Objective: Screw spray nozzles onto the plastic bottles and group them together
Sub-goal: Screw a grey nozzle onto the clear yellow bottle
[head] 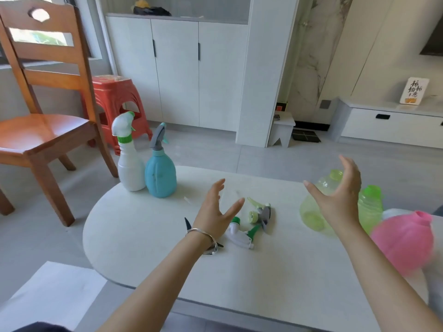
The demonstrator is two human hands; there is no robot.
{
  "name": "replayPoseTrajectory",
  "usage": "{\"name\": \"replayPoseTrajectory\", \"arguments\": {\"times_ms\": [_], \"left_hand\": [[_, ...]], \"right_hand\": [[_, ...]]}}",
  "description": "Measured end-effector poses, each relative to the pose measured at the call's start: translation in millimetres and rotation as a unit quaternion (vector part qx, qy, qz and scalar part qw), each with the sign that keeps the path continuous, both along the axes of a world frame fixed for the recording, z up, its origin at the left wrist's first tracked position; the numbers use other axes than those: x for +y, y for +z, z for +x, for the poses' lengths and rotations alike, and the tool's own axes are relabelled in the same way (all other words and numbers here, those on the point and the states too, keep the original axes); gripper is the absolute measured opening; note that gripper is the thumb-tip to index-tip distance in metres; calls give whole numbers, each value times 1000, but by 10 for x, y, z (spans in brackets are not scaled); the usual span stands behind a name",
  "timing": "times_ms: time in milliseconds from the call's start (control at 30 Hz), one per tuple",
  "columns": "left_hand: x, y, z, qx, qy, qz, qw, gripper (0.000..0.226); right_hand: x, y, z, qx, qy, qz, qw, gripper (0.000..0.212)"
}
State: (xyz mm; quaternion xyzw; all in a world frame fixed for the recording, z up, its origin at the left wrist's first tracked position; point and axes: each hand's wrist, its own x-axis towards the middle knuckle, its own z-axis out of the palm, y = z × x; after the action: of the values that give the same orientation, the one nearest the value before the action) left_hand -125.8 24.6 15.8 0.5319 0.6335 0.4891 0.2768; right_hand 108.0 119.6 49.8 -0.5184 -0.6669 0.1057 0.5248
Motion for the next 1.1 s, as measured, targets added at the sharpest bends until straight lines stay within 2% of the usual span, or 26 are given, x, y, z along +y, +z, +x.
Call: {"name": "replayPoseTrajectory", "arguments": {"times_ms": [167,433,600,700,767,900,1033,1100], "left_hand": [[76,-31,171,13,-9,-6,1000,69],[126,-93,303,13,-23,-14,1000,68],[120,-90,316,21,-29,-8,999,70],[104,-40,313,37,-42,5,998,74],[92,30,315,62,-54,19,996,79],[50,180,263,116,-53,61,990,93],[-30,254,10,126,-13,76,989,81],[-89,275,-176,141,-2,78,987,78]], "right_hand": [[132,-121,113,71,14,-82,994,86],[198,-290,201,74,-3,-140,987,77],[113,-200,141,87,7,-143,986,71],[-6,-10,-64,105,53,-134,984,72],[-120,98,-265,143,117,-159,970,71],[-377,149,-649,215,240,-236,917,70],[-447,162,-781,167,320,-289,886,80],[-386,154,-743,151,320,-323,878,74]]}}
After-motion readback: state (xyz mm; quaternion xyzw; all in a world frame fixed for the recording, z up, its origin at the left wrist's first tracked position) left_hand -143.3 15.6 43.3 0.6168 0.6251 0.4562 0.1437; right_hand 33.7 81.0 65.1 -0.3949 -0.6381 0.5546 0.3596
